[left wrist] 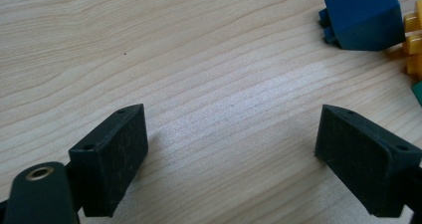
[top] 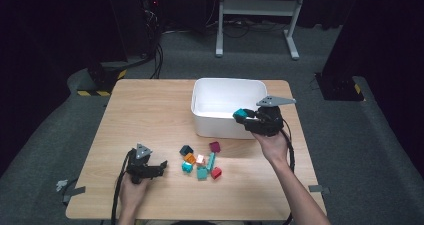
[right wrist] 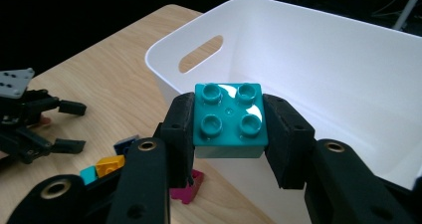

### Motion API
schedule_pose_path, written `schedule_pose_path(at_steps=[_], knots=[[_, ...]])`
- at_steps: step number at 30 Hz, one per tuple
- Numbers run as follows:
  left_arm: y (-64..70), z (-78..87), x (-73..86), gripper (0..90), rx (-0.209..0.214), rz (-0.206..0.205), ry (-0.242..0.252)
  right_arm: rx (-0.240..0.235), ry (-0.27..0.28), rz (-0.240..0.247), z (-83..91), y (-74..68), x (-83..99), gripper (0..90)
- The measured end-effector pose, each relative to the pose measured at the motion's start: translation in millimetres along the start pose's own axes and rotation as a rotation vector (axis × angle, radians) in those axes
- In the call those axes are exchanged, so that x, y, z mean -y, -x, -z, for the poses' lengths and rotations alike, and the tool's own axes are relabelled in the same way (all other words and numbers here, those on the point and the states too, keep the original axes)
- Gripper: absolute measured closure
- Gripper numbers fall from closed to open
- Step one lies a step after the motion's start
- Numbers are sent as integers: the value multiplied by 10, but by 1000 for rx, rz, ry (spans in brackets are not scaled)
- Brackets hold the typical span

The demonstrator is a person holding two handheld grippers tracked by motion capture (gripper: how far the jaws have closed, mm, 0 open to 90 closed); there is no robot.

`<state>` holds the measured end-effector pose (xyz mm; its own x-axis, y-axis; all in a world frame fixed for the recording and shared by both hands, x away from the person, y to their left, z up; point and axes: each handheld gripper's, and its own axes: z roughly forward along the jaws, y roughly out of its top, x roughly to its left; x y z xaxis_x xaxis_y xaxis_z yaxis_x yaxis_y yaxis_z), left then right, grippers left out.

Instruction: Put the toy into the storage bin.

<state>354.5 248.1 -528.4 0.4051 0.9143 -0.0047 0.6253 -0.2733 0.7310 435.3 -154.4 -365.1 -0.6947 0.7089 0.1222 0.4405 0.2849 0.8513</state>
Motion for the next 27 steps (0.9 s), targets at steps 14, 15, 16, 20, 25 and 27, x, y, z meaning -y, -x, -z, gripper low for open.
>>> schedule_pose_path(at_steps=[14,15,16,20,25,27], knots=[[-1,0,0,130,0,-2,0,85,-16,-52,-166,281,-39,586],[-1,0,0,130,0,-2,0,90,-17,-57,-172,297,-36,586],[-1,0,0,130,0,-2,0,96,-17,-61,-178,314,-33,586],[-1,0,0,130,0,-2,0,114,-19,-68,-204,361,-20,584],[-1,0,0,130,0,-1,0,137,-47,-82,-292,428,14,583],[2,-2,0,130,0,2,3,143,-58,-77,-318,431,25,582]])
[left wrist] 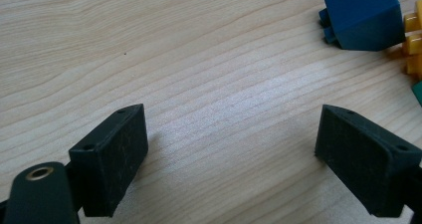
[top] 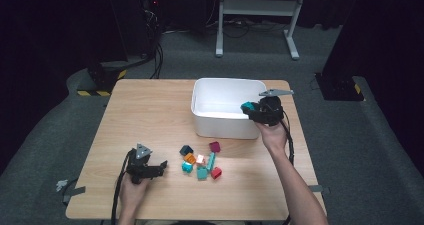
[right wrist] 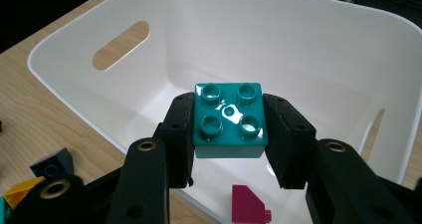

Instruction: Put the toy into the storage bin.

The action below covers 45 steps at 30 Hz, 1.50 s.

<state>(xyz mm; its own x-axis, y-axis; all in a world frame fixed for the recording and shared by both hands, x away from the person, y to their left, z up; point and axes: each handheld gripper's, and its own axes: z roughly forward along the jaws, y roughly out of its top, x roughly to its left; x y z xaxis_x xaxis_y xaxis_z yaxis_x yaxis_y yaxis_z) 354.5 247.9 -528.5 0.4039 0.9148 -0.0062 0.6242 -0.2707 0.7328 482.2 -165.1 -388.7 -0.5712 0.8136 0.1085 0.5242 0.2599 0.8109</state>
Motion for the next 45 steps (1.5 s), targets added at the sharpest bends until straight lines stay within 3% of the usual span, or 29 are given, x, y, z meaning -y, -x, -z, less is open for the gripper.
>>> schedule_pose_path(at_steps=[3,4,8,19,32,36,39,45], knots=[[0,0,0,130,0,0,0,12,-5,5,-20,-2,8,571],[0,0,0,130,0,0,0,9,-8,3,-37,-4,8,516],[0,0,0,130,0,0,0,13,-5,1,-33,-14,21,468],[1,1,0,130,-1,0,0,-7,54,16,199,-91,194,449],[1,0,0,130,-1,1,0,-71,100,77,435,-391,446,448],[1,0,0,130,-1,1,0,-98,100,85,437,-479,521,446],[1,0,0,130,-1,1,0,-115,76,113,403,-616,674,445],[1,0,0,130,-1,1,0,-137,52,121,341,-734,872,444]])
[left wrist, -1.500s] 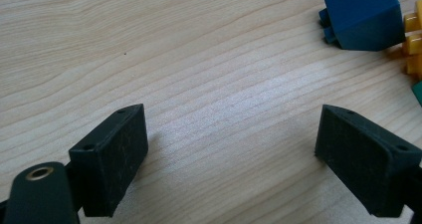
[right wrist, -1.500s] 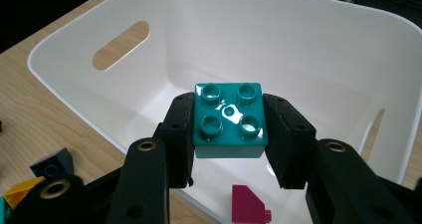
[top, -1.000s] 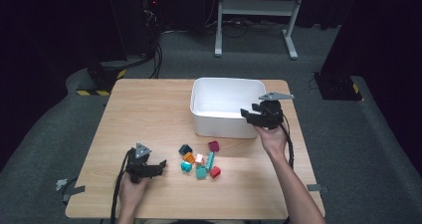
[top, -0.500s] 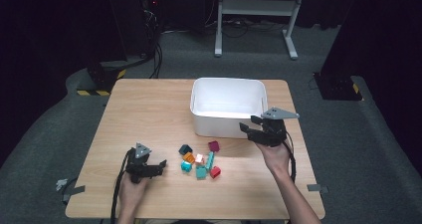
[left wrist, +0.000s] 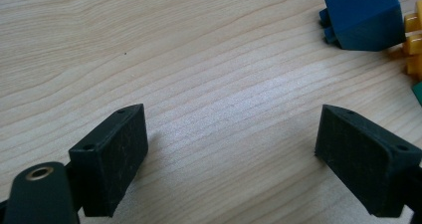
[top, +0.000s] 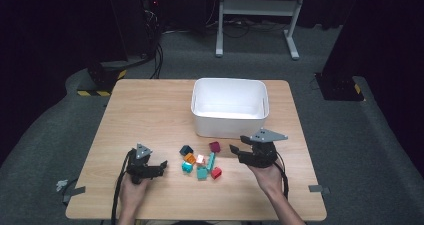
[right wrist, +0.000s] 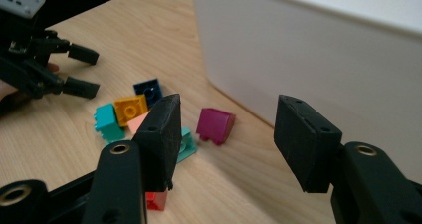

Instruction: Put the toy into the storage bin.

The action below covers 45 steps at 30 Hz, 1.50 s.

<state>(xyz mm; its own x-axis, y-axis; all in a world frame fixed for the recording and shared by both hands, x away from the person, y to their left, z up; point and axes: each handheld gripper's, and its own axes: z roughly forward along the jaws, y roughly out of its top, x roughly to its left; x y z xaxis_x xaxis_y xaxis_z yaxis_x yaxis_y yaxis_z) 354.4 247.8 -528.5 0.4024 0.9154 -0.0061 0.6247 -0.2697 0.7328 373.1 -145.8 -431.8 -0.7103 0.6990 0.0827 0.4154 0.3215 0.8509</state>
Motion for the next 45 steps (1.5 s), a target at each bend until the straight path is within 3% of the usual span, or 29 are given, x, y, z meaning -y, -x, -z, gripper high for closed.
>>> schedule_pose_path(at_steps=[5,13,23,38,45], knots=[[0,0,0,130,0,0,0,-16,-12,-10,-60,-85,156,440],[1,0,0,130,0,1,0,-81,-87,-22,-295,-290,408,437],[1,0,0,130,0,1,0,-127,-128,-14,-482,-450,531,436],[0,0,0,130,0,0,0,-129,-178,-16,-656,-486,639,440],[0,0,0,130,0,0,0,-116,-193,3,-683,-505,662,523]])
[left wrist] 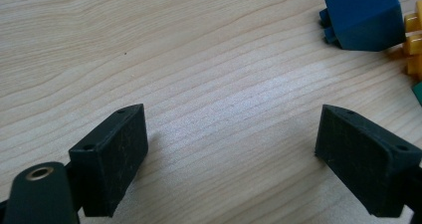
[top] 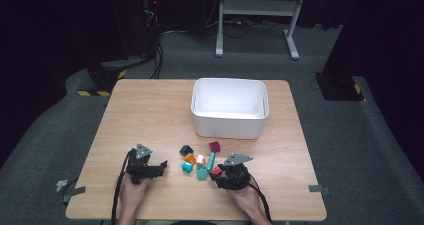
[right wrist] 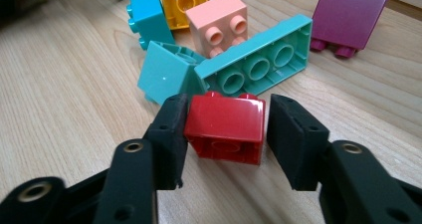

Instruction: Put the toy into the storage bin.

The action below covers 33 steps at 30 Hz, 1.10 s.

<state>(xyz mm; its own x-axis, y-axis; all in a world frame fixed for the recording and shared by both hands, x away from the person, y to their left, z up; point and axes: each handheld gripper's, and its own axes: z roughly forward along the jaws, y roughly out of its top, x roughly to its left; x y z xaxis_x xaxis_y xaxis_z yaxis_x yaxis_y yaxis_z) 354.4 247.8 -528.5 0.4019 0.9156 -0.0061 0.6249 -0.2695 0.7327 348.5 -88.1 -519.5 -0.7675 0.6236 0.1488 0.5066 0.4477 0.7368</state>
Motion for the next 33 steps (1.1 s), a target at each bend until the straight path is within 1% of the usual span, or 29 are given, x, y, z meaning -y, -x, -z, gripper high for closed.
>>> schedule_pose_path(at_steps=[4,8,12,22,27,28,33], knots=[[0,0,0,130,0,0,0,12,-1,14,7,-11,7,550],[0,0,0,130,0,0,0,14,12,17,36,-18,4,582],[0,0,0,130,0,0,0,11,8,23,52,-22,9,585],[0,0,0,130,0,0,0,17,32,23,130,0,-9,587],[0,0,0,130,0,0,0,20,42,25,206,41,-43,587],[0,0,0,130,0,0,0,22,50,23,252,72,-68,587],[0,0,0,130,0,0,0,35,73,9,356,151,-141,587]])
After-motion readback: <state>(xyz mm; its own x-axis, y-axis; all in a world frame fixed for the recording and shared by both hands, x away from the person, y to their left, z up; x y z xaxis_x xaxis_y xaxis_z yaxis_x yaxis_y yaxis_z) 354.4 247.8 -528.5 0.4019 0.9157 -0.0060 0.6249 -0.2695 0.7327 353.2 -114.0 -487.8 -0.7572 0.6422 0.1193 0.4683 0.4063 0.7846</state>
